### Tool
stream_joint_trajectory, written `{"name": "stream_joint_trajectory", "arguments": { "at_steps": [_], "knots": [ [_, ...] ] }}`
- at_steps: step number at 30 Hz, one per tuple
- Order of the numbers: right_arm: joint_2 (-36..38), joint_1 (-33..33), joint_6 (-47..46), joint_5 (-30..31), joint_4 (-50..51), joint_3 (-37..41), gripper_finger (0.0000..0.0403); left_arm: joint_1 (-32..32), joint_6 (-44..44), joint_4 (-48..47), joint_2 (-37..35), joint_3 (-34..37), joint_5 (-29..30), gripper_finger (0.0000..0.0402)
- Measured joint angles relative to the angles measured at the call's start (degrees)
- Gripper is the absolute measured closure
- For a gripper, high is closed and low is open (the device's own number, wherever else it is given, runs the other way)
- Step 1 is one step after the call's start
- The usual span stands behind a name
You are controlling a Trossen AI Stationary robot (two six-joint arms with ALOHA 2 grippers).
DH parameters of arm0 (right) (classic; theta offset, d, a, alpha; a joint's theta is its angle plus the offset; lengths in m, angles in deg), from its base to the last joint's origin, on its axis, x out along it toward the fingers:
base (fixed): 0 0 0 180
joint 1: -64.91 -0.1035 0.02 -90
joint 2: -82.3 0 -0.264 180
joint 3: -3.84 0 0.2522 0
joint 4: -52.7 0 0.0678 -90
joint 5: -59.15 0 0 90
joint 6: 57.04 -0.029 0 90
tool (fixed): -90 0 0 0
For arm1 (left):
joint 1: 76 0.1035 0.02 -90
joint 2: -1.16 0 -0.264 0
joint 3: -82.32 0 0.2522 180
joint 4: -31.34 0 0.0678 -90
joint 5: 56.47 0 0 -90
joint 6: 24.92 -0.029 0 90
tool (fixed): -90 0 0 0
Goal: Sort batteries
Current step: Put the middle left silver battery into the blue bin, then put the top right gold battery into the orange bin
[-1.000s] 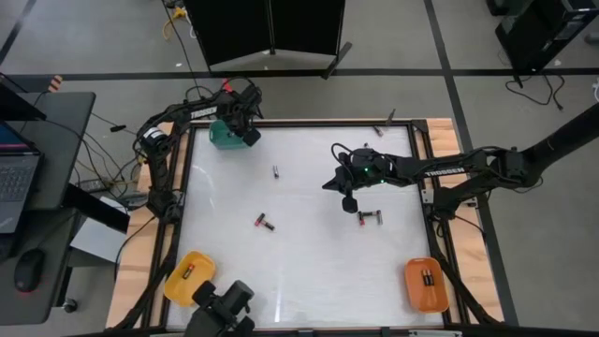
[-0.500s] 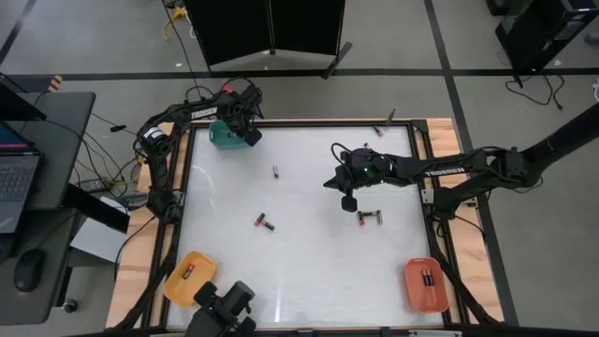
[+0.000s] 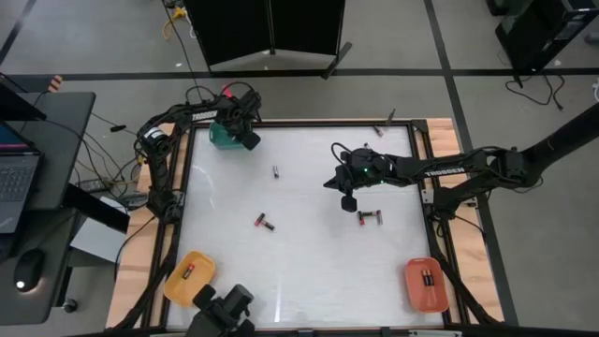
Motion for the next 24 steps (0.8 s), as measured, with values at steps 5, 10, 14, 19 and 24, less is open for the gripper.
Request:
{"name": "stream_joint_trajectory", "arguments": {
  "at_steps": [5, 10, 14, 19, 24],
  "knots": [
    [0.0, 0.0, -0.4, 0.0, 0.0, 0.0, 0.039, -1.0, 0.4, 0.6, -0.5, 0.0, 2.6, 0.0254],
    [0.0, 0.0, -1.6, 0.0, -0.1, 0.0, 0.0383, -2.6, 0.4, 2.0, -2.7, 0.0, 4.8, 0.0295],
    [0.0, 0.0, -1.7, 0.6, -0.1, 0.0, 0.0387, -4.0, 0.4, 4.8, -6.3, 0.0, 5.3, 0.0345],
    [0.0, 0.0, -1.7, 4.3, 0.0, 0.0, 0.039, -5.8, 1.5, 8.9, -12.6, 0.0, 5.5, 0.0394],
    [0.0, -0.1, -3.0, 4.4, 0.1, 0.0, 0.0384, -8.8, 2.1, 12.4, -18.6, 0.0, 5.5, 0.0387]
  ]
}}
